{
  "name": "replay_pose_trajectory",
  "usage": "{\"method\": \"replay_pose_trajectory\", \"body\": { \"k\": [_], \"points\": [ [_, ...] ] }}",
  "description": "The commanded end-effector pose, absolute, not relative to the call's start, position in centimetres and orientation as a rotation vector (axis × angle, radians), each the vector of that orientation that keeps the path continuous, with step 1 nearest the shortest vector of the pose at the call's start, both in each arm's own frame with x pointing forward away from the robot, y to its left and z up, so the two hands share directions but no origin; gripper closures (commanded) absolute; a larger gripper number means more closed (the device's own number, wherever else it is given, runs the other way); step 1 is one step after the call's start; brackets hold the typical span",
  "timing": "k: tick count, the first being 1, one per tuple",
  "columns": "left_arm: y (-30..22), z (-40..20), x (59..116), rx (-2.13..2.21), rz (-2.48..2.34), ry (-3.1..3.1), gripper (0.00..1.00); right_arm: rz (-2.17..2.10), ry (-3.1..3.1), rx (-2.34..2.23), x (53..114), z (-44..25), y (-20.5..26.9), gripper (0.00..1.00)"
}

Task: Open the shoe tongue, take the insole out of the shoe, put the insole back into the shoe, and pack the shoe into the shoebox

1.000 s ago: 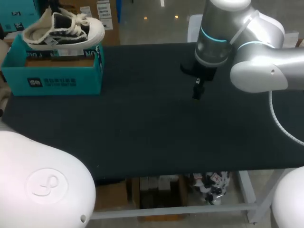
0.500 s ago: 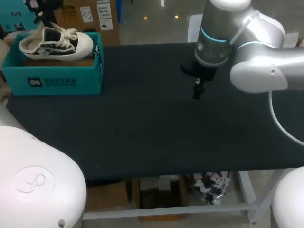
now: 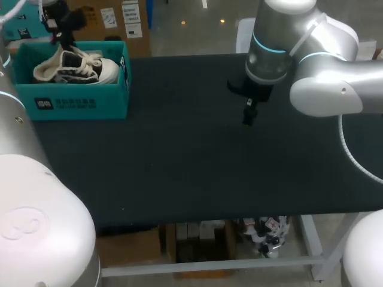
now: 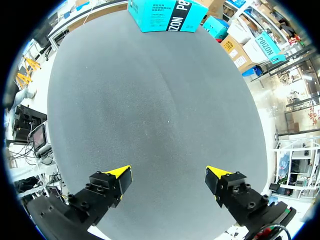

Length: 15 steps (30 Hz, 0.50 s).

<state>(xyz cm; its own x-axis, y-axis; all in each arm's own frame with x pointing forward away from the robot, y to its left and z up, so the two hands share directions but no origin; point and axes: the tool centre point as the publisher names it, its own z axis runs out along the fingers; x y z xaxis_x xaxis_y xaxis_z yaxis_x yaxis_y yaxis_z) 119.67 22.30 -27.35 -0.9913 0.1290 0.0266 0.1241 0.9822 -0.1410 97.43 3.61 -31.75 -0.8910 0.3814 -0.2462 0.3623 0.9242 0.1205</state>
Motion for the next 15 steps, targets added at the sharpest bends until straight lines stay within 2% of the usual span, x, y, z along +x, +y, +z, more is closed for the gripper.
{"method": "replay_pose_trajectory", "body": {
  "k": [1, 15],
  "points": [
    [22.4, -28.4, 120.7, -0.21, 0.214, -2.957, 0.0, 0.101, 2.818, 0.555, 97.4, -31.7, 3.6, 0.0],
    [20.7, -24.8, 118.9, -0.229, 0.137, -3.006, 0.0, 0.101, 2.818, 0.555, 97.4, -31.7, 3.6, 0.0]
  ]
}}
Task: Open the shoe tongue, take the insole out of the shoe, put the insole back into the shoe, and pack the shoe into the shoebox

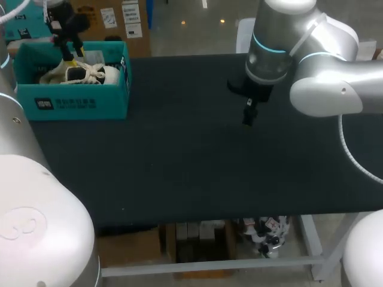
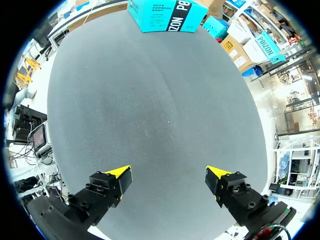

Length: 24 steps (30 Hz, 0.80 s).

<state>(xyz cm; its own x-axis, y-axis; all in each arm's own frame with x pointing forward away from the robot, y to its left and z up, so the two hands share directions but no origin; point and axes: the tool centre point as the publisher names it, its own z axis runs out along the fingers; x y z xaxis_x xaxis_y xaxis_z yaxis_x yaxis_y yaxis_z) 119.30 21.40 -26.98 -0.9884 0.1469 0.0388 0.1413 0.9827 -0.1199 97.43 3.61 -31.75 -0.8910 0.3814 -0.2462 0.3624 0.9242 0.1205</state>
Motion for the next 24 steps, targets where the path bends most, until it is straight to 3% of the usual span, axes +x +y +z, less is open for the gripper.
{"method": "replay_pose_trajectory", "body": {
  "k": [1, 24],
  "points": [
    [20.5, -24.3, 118.6, -0.232, 0.132, -3.014, 0.0, 0.101, 2.818, 0.555, 97.4, -31.7, 3.6, 0.0],
    [12.6, -14.3, 111.5, -0.282, -0.014, -3.166, 0.0, 0.101, 2.818, 0.555, 97.4, -31.7, 3.6, 0.0]
  ]
}}
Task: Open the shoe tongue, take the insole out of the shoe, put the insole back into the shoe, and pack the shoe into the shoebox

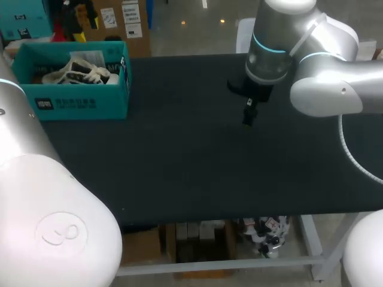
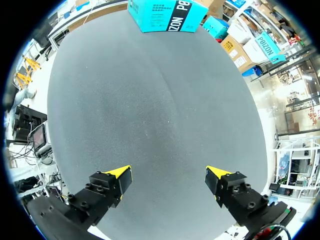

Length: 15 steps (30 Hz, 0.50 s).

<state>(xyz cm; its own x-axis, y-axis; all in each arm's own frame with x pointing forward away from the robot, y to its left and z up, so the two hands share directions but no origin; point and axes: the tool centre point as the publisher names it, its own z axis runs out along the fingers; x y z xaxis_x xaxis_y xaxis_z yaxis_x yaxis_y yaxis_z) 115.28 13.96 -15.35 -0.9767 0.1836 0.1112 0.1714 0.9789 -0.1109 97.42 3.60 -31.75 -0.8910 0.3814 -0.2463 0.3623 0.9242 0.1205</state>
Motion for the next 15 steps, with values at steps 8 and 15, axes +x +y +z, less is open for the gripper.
{"method": "replay_pose_trajectory", "body": {
  "k": [8, 15],
  "points": [
    [8.4, -15.7, 108.1, -0.337, -0.062, -3.184, 0.0, 0.101, 2.818, 0.555, 97.4, -31.7, 3.6, 0.0],
    [6.6, -17.0, 106.8, -0.365, -0.083, -3.171, 0.0, 0.101, 2.818, 0.555, 97.4, -31.7, 3.6, 0.0]
  ]
}}
